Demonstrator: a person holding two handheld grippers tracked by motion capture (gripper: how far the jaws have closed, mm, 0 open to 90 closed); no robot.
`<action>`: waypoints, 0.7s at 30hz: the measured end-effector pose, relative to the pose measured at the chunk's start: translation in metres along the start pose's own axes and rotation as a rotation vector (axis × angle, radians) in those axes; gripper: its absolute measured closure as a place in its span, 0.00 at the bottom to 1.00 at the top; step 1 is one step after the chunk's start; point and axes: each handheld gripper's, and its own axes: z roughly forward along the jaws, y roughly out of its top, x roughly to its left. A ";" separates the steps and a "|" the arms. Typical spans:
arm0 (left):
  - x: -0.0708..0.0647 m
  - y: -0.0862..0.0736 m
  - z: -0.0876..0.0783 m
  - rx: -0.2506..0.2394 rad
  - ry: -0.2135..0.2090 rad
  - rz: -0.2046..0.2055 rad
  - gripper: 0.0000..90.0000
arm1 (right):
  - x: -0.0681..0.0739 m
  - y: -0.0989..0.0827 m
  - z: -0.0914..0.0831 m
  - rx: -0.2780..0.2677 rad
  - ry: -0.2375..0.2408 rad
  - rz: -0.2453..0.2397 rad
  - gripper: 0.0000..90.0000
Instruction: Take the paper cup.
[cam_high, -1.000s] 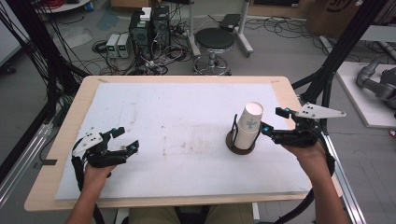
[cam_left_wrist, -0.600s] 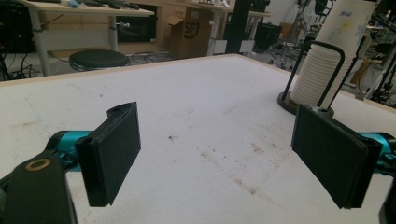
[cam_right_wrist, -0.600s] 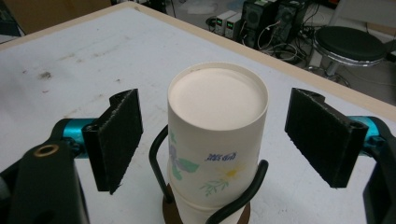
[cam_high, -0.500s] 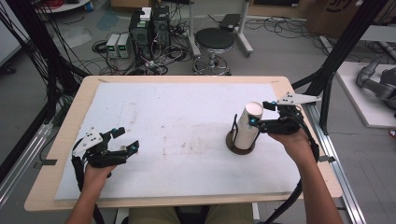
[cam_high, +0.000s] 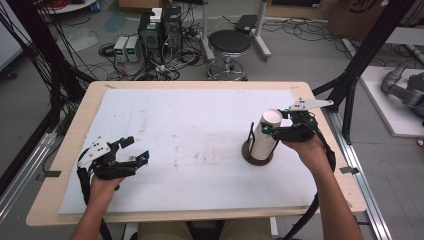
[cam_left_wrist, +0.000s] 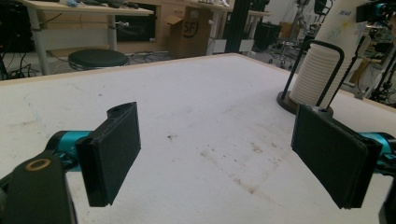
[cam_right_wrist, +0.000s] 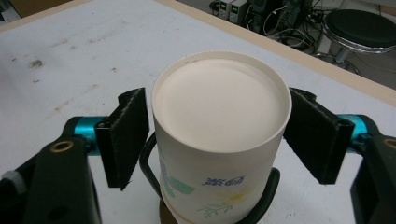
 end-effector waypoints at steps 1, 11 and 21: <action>0.000 0.000 0.000 0.000 0.000 0.000 0.17 | 0.000 0.000 0.000 0.002 0.002 0.000 0.32; 0.000 0.000 0.000 -0.002 0.001 -0.006 0.17 | -0.002 0.000 0.001 -0.001 -0.001 -0.012 0.37; 0.000 0.000 0.000 -0.001 0.002 -0.010 0.17 | 0.000 0.007 -0.003 -0.018 0.001 -0.025 0.38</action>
